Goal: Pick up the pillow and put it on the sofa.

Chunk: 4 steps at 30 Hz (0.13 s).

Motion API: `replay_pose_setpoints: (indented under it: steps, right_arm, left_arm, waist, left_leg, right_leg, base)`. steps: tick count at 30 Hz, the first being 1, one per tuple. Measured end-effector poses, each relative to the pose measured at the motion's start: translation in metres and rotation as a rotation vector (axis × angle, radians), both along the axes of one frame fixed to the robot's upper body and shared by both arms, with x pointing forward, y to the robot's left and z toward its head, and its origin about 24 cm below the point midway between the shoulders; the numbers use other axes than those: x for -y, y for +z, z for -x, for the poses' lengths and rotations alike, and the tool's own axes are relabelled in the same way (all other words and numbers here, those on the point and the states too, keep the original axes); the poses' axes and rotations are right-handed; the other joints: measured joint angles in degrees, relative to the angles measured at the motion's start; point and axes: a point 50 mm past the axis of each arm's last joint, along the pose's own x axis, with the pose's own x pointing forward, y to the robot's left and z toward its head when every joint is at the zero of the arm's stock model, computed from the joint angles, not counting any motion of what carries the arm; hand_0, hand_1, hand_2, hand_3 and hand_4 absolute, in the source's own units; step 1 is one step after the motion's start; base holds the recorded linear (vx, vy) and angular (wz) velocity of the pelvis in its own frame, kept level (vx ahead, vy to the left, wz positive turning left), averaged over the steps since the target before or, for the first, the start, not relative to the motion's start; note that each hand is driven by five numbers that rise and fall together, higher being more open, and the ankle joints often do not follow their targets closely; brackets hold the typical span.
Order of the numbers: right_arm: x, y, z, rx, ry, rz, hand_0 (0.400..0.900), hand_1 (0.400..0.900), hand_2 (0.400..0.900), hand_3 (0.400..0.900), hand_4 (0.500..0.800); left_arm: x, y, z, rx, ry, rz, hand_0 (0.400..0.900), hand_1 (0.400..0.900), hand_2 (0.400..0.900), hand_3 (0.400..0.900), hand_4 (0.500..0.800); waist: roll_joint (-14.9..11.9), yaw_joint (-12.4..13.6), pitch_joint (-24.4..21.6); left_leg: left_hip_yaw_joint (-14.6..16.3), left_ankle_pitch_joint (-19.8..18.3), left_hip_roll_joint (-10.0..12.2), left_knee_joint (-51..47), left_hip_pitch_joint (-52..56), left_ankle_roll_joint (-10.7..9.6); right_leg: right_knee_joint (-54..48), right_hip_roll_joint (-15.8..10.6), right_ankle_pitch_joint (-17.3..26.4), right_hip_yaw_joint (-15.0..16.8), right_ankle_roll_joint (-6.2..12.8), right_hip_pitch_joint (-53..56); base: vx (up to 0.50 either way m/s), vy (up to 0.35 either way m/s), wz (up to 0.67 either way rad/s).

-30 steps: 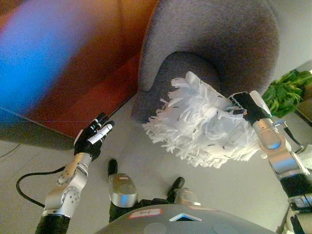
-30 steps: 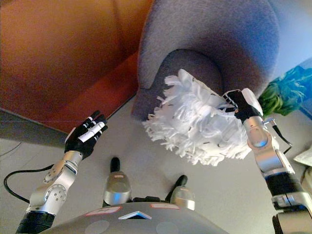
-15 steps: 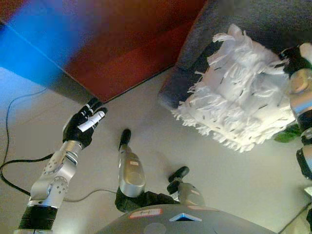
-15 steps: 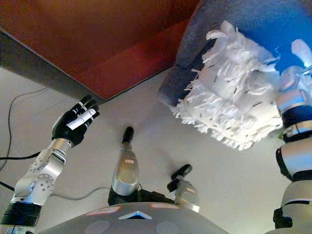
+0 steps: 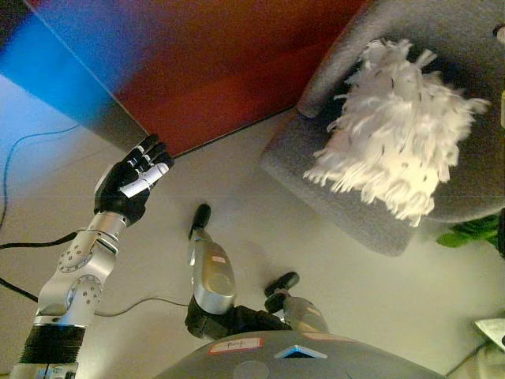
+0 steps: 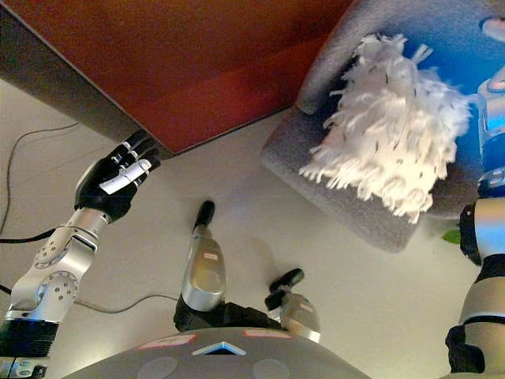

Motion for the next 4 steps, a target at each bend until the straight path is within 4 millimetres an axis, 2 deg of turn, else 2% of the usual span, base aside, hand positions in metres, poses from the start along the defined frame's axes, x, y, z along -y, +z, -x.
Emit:
replay_pose_setpoints:
  steps: [3,4]
  right_arm:
    - [-0.023,-0.014,0.004,0.072,0.146,0.000,0.900,0.900,0.900,0.900,0.800]
    - [-0.033,-0.021,0.007,0.098,0.202,-0.010,0.900,0.900,0.900,0.900,0.800]
  left_arm:
    - [0.007,-0.007,0.002,-0.025,-0.017,0.010,0.900,0.900,0.900,0.900,0.800]
    - [0.008,-0.009,0.003,-0.031,-0.018,0.011,0.900,0.900,0.900,0.900,0.800]
  waist:
    - [-1.29,-2.47,-0.79]
    - [-1.64,-3.10,-1.11]
  left_leg:
    - [2.52,-1.83,0.07,2.09,1.93,0.33]
    - [3.32,-2.27,0.22,2.75,2.33,0.37]
  right_leg:
    - [0.02,-0.66,-0.15,1.68,-0.26,0.71]
    - [0.02,-0.76,-0.17,2.84,-0.28,0.71]
  base:
    - [0.04,0.206,-0.49]
    - [-0.02,0.128,-0.25]
